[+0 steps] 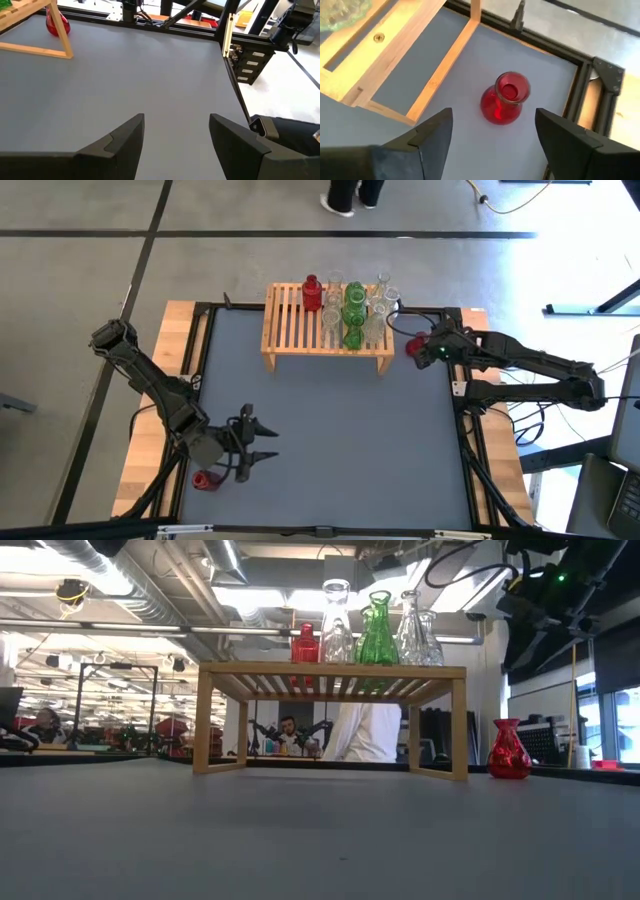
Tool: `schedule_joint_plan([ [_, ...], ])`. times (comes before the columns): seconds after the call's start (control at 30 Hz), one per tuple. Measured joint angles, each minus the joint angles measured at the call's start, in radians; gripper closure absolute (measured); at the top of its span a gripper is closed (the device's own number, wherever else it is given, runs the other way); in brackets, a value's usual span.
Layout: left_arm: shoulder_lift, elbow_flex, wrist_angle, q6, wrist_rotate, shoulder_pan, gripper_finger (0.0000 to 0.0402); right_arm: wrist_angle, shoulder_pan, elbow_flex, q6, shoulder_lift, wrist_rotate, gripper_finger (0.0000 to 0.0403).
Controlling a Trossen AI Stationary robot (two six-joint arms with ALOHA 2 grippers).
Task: Sort vases onto shelf
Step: Put the red vase on the shelf aligned with the other red vase
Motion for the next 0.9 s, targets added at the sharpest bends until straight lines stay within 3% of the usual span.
schedule_joint_plan([
  [0.9, 0.000, 0.000, 0.024, 0.000, 0.012, 0.033, 0.0184, 0.427, -0.188, -0.296, -0.032, -0.034, -0.027, 0.0159],
])
